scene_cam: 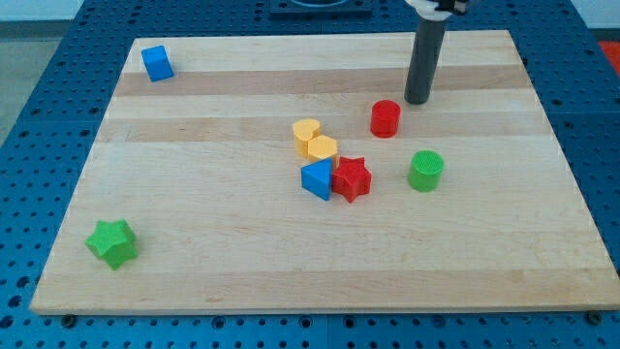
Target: Move the red circle to the left center
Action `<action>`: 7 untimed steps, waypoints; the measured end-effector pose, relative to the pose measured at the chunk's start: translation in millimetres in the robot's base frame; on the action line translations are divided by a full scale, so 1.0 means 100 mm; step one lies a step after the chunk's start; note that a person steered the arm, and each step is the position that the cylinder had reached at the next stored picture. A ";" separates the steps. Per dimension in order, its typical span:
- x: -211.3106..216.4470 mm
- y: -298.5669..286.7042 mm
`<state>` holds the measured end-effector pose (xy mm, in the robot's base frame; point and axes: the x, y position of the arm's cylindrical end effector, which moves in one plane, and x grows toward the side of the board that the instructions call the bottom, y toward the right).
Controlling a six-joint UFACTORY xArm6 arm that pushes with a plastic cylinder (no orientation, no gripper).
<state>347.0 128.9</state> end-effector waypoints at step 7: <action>0.13 -0.81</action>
<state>359.5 48.4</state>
